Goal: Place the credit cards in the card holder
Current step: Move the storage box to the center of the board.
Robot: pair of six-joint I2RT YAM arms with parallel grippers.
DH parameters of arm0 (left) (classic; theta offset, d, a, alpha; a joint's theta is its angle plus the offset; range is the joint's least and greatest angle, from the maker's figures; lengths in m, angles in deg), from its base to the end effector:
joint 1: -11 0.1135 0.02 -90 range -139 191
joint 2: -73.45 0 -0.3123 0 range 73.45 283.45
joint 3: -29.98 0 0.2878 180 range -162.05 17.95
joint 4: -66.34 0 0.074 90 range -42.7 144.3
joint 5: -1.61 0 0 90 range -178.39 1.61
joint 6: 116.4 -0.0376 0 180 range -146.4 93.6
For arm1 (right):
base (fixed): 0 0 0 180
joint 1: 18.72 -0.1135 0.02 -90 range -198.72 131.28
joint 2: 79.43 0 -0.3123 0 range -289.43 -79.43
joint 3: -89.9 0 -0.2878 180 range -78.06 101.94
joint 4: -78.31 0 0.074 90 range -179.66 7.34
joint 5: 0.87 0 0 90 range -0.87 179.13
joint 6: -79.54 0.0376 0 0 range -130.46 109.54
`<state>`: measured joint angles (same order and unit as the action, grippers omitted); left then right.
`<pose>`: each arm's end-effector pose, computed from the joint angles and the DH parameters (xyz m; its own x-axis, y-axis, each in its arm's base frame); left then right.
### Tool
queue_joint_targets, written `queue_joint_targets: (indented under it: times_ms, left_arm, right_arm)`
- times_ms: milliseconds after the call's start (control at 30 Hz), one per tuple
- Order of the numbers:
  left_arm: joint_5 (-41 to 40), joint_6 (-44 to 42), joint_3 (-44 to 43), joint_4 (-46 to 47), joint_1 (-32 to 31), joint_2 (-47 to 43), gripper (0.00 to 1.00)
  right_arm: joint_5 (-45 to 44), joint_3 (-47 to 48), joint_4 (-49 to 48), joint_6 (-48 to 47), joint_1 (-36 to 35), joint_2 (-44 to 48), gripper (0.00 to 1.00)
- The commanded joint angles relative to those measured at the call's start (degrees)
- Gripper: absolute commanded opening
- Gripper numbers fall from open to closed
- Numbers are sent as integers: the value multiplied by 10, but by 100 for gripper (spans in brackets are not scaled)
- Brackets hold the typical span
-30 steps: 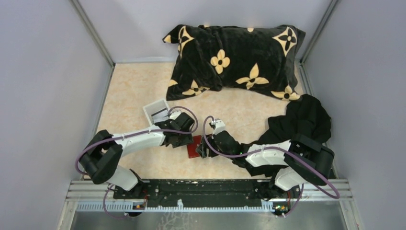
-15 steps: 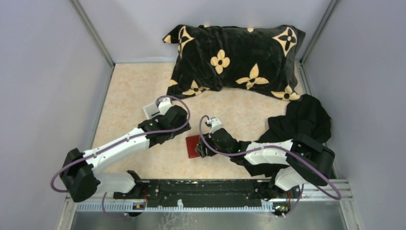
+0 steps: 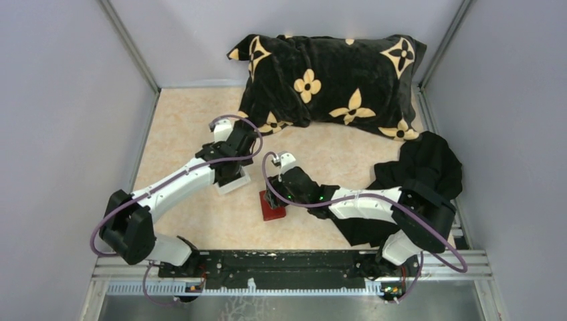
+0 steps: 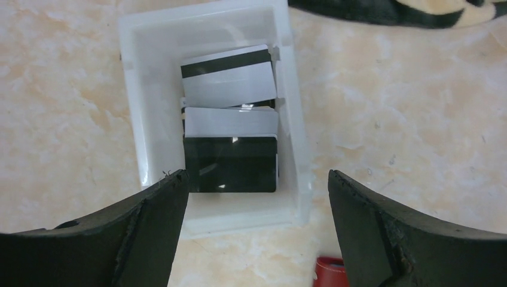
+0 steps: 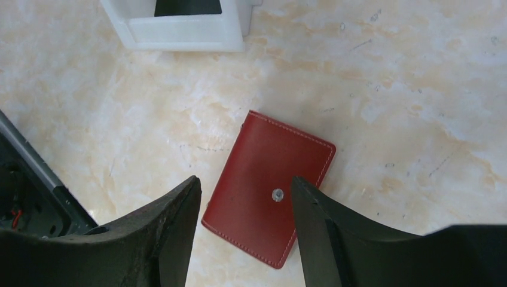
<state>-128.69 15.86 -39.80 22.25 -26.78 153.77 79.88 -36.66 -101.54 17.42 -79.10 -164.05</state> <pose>0.2598 -0.1706 0.2850 -0.5922 -0.1899 -0.7831 -0.3066 0.9518 0.0011 0.1693 0.2855 0.2176 -0.5967 -0.1156 -0.7941 -0.5783 0.7481 0.3256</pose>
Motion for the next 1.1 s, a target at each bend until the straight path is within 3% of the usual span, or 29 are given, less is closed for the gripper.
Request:
queue_joint_targets:
  times_ms: [0, 167, 467, 667, 800, 1067]
  left_arm:
    - [0, -29, -6, 18, 28, 11, 91]
    - [39, -45, -17, 72, 65, 49, 89]
    - [66, -51, -110, 77, 85, 175, 84]
    - [81, -38, -146, 55, 98, 222, 58]
    - [89, -22, -156, 36, 99, 231, 46]
    - [100, 33, -230, -63, 100, 268, 12]
  right_arm:
    - [-8, 56, -6, -37, 9, -28, 57]
    - [-2, 62, -12, -37, 20, -36, 57]
    - [6, 50, -22, -35, 30, -32, 57]
    - [10, 39, -27, -30, 31, -25, 57]
    - [10, 26, -34, -24, 31, -11, 57]
    - [12, -7, -48, -13, 31, 28, 57]
